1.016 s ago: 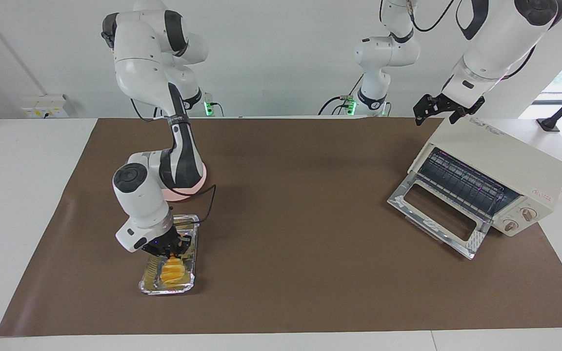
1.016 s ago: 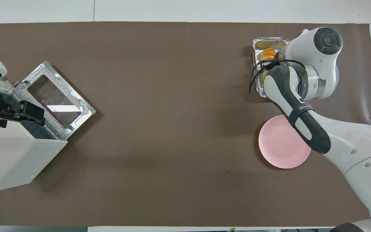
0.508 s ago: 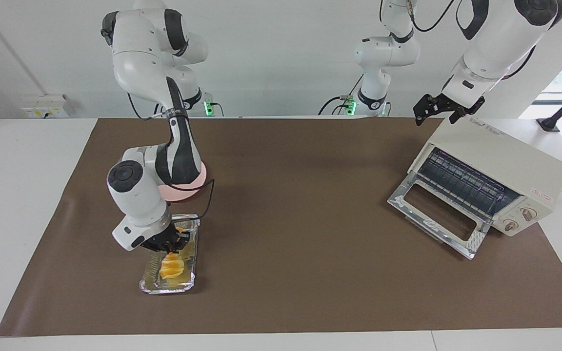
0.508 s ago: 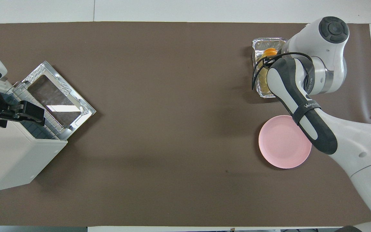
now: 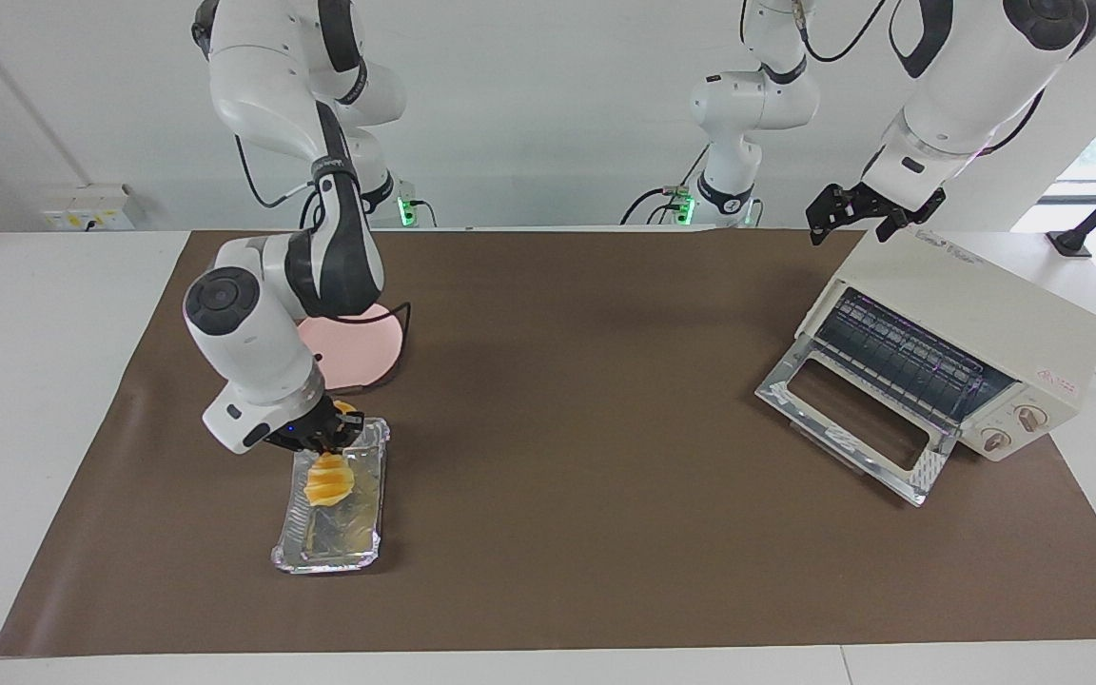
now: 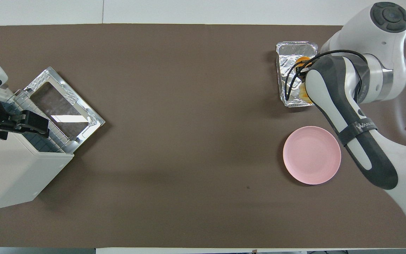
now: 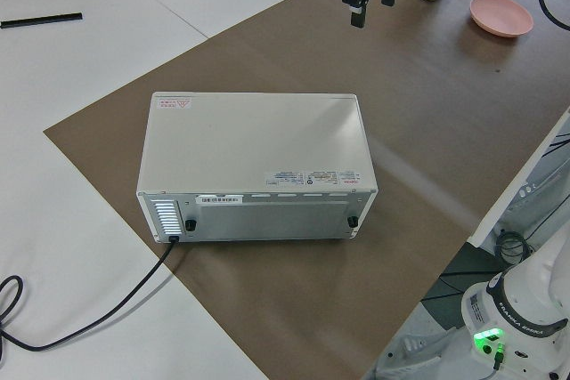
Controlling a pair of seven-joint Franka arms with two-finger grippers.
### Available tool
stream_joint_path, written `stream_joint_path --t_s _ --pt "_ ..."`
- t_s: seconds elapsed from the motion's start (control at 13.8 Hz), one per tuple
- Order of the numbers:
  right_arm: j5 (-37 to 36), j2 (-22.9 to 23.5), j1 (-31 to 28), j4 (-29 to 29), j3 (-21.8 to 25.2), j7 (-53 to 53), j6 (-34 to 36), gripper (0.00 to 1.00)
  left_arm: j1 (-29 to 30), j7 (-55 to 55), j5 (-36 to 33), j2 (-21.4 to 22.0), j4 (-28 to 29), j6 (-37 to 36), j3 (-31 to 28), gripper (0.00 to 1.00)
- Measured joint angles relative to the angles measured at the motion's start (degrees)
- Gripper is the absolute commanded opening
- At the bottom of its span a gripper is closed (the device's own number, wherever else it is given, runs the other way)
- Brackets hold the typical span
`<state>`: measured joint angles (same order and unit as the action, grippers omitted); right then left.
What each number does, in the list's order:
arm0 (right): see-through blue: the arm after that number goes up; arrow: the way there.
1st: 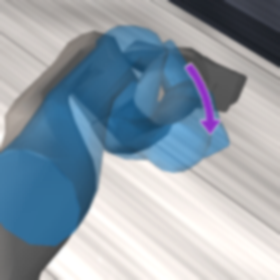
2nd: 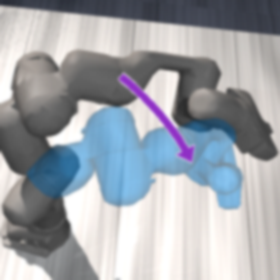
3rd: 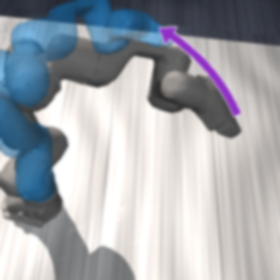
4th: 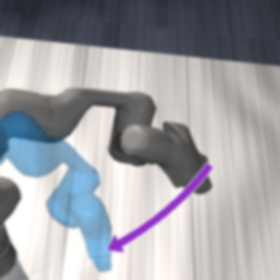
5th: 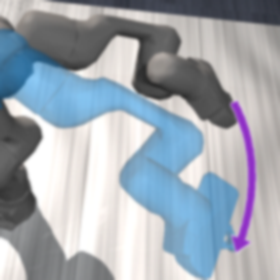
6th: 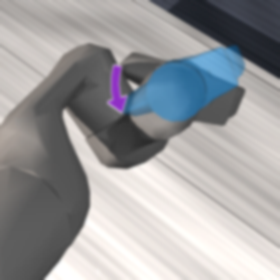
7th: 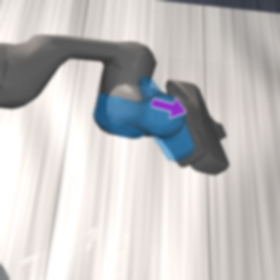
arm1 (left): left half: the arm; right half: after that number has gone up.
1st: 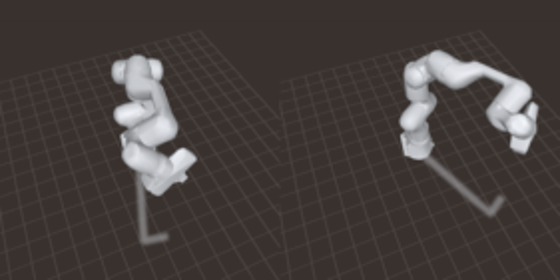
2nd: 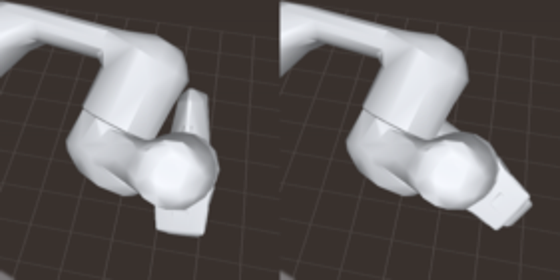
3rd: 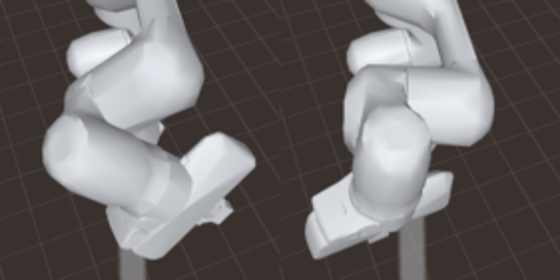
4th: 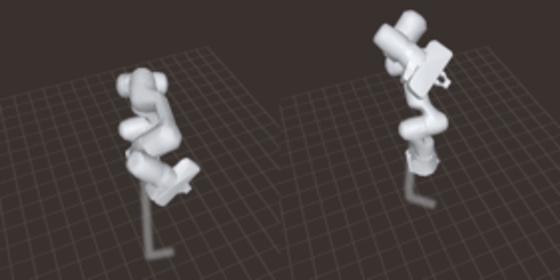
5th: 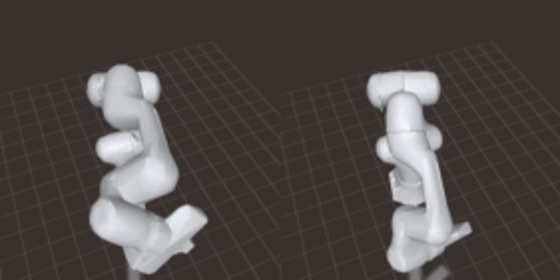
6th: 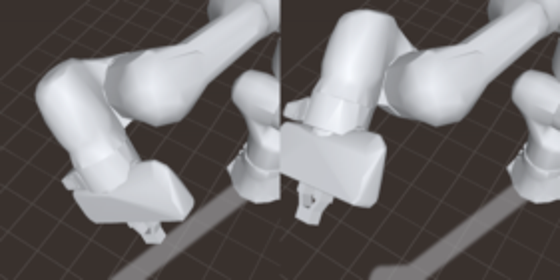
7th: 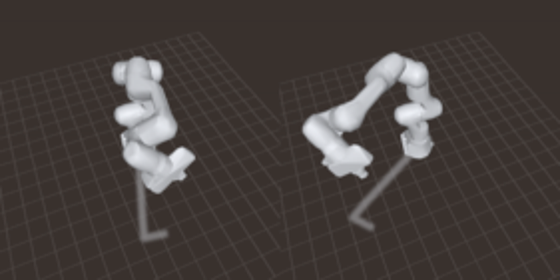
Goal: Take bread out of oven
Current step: 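Carry the bread slices onto the pink plate with the right gripper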
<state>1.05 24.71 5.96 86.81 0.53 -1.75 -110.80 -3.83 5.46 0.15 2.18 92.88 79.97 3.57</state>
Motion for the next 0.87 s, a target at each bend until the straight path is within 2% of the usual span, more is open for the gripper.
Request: stream_joint_path --t_s 0.15,0.44,0.58,0.87 --pt "0.0 -5.2 0.2 3.9 0.0 0.0 2.3 0.00 0.0 0.0 0.0 0.0 0.0 0.0 0.0 1.00" --pt "0.0 -17.7 0.4 20.0 0.0 0.0 1.1 0.00 0.0 0.0 0.0 0.0 0.0 0.0 0.0 1.00" --pt "0.0 -23.4 0.4 29.3 -0.1 0.0 -3.9 0.00 0.0 0.0 0.0 0.0 0.0 0.0 0.0 1.00" --pt "0.0 -32.4 0.4 49.8 -0.3 -0.1 -20.0 0.00 0.0 0.0 0.0 0.0 0.0 0.0 0.0 1.00"
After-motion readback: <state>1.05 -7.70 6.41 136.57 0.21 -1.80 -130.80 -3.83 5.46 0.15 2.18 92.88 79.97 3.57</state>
